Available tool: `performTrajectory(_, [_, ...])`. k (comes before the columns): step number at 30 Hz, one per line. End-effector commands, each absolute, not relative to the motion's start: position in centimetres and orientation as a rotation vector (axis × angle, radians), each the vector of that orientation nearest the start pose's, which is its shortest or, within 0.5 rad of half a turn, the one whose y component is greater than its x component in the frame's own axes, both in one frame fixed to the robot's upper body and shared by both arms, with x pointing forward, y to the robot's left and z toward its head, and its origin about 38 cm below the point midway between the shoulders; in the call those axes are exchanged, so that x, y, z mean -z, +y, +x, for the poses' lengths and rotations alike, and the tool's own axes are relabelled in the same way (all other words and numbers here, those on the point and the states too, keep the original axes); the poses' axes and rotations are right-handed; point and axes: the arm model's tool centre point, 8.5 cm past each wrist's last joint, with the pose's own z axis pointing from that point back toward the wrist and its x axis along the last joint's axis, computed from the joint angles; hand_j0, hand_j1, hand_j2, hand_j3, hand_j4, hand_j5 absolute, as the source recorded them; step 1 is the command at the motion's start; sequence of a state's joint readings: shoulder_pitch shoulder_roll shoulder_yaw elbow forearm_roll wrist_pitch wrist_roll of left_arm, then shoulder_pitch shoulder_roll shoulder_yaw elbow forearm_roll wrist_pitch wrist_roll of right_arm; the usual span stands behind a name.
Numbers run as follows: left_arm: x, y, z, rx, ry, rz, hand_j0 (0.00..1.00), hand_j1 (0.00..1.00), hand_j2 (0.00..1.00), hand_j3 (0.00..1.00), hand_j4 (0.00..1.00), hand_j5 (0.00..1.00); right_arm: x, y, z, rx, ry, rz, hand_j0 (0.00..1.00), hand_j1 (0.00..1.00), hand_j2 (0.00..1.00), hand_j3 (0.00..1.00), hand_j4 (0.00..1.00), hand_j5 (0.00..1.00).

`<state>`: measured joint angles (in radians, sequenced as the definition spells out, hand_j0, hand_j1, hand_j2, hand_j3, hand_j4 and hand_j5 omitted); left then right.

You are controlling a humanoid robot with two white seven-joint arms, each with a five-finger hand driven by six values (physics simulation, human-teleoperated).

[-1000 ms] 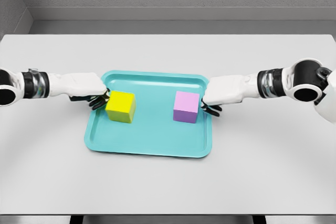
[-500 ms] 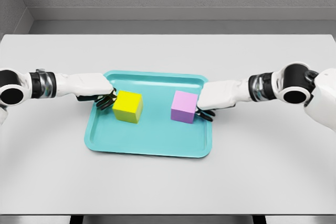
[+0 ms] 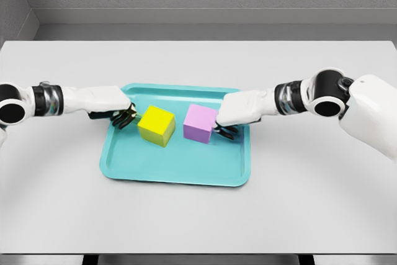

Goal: Push two cubes

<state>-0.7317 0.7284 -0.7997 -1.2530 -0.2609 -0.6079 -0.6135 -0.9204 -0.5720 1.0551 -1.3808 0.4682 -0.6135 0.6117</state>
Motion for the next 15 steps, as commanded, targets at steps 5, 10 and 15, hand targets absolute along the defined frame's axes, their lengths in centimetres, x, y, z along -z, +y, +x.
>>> performTrajectory(5, [-20.1, 33.1, 42.5, 2.038, -1.291, 0.151, 0.01, 0.01, 0.01, 0.01, 0.01, 0.01, -17.2, -14.1, 44.1, 3.042, 1.535, 0.164, 0.17, 0.17, 0.17, 0.17, 0.17, 0.17])
performTrajectory(10, [-17.4, 28.7, 39.0, 2.192, -1.264, -0.03, 0.01, 0.01, 0.01, 0.01, 0.01, 0.01, -20.1, -19.0, 45.9, 3.076, 1.608, 0.35, 0.47, 0.47, 0.47, 0.47, 0.47, 0.47])
performTrajectory(15, [-16.6, 26.2, 38.3, 2.223, -1.294, -0.101, 0.01, 0.01, 0.01, 0.01, 0.01, 0.01, -23.4, -24.6, 47.0, 3.098, 1.682, 0.561, 1.0, 1.0, 1.0, 1.0, 1.0, 1.0])
